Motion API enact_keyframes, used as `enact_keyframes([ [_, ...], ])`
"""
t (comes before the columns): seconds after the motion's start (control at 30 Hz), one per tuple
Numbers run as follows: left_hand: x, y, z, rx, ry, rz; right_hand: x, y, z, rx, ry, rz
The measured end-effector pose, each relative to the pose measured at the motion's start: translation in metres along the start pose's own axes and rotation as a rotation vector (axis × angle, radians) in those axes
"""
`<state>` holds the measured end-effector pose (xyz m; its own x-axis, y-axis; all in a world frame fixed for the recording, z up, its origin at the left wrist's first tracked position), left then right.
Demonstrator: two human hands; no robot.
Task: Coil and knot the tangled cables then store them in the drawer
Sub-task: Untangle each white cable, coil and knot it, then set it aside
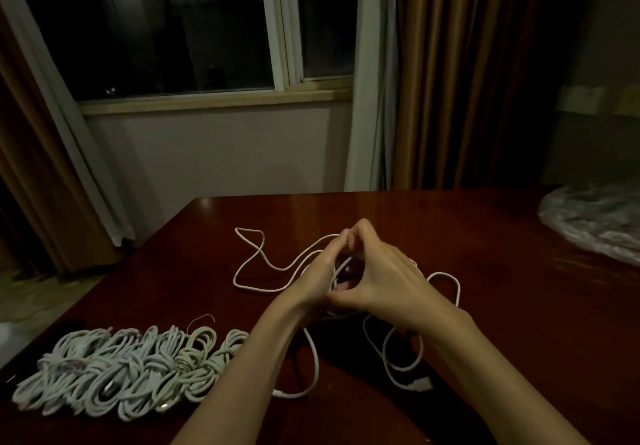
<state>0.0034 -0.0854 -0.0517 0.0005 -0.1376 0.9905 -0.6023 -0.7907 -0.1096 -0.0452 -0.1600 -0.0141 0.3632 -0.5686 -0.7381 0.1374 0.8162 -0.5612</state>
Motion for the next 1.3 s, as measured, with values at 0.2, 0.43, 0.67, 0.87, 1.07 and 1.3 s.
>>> enact_keyframes([
  [0.2,0.002,0.005,-0.005,-0.184,-0.031,-0.093,0.003,-0.033,-0.001,0.112,0.023,0.377],
  [0.43,0.0,0.03,-0.01,-0.522,-0.036,-0.174,0.013,-0.035,0.001,0.342,0.043,0.541],
  [0.67,0.005,0.013,0.002,-0.289,0.089,-0.355,0.03,-0.041,0.0,0.401,0.116,0.56],
  [0.87,0.003,-0.005,0.008,-0.032,0.149,-0.257,0.025,-0.037,-0.001,0.412,0.069,0.3],
  [1.07,0.01,-0.008,0.005,0.001,0.207,-0.314,0.012,-0.021,-0.003,0.376,-0.024,0.109],
  [1.3,0.009,-0.02,0.006,0.101,0.13,-0.822,0.011,0.004,0.0,0.174,-0.084,-0.034],
])
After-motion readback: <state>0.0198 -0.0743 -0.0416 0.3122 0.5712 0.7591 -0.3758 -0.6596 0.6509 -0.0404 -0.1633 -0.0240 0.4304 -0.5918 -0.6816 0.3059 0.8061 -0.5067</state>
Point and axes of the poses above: each hand's wrist, its own z-axis towards the middle knuckle, its own y-axis out of the palm, x = y × z, the point moved 6 cm from there along z, towards the middle knuckle, and after that the axes turned 9 degrees about z, right-handed, at the moved point
